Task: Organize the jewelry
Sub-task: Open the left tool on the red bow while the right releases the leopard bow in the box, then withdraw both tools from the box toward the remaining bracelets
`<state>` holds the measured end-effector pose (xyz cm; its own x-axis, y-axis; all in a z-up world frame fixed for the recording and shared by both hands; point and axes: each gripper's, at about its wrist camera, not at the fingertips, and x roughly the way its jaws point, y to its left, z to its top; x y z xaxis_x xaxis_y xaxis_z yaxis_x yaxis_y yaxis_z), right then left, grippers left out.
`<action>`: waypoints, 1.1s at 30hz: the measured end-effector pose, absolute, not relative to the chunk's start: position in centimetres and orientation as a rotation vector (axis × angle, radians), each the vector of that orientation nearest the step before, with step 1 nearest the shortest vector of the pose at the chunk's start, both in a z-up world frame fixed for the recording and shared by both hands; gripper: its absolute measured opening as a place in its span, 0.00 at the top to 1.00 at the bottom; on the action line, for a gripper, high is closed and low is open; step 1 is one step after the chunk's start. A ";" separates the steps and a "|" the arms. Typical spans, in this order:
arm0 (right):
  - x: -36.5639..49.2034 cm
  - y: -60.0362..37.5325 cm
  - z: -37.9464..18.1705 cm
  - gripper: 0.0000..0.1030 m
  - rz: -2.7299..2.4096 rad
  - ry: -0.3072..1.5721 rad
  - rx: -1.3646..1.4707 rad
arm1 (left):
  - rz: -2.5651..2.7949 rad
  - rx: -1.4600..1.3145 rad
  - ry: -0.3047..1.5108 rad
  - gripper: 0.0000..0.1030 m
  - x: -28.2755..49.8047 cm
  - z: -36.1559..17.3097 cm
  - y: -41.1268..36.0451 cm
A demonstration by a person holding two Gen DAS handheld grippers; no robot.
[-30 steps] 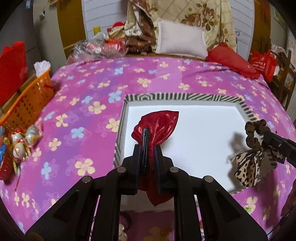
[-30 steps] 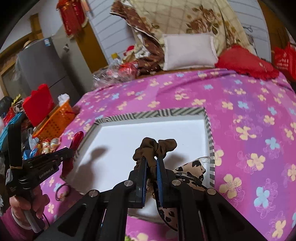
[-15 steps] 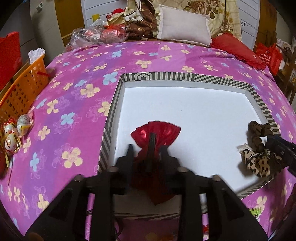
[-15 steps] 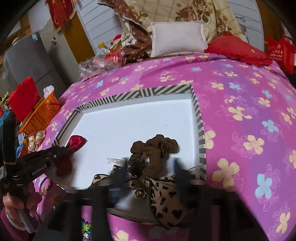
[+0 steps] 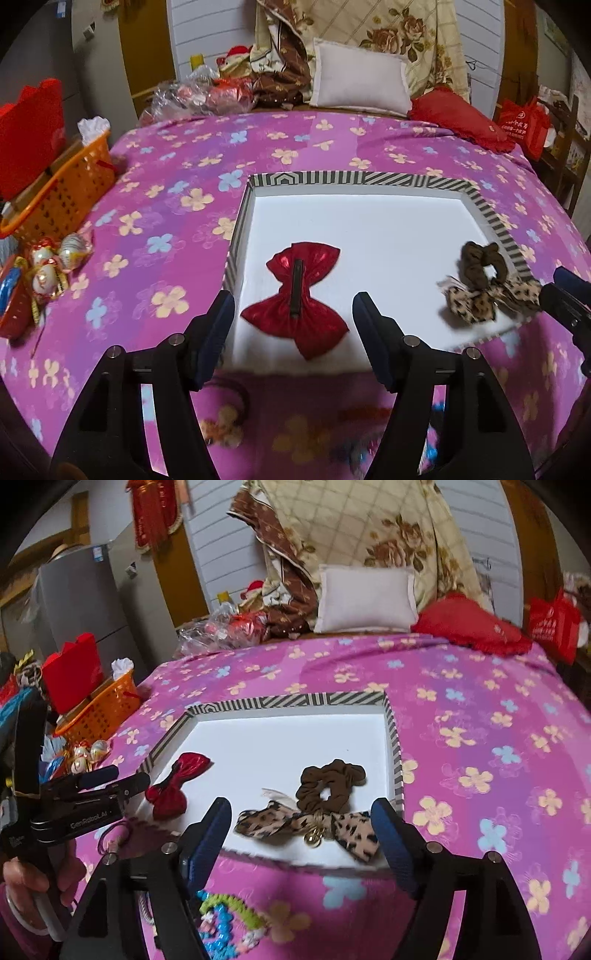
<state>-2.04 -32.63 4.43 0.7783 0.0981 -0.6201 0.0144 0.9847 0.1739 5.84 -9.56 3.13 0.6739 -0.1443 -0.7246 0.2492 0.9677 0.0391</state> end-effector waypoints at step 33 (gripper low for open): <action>-11.4 -27.4 1.6 0.10 0.062 0.772 0.170 | -0.190 0.051 0.850 0.35 -6.3 -0.6 -5.1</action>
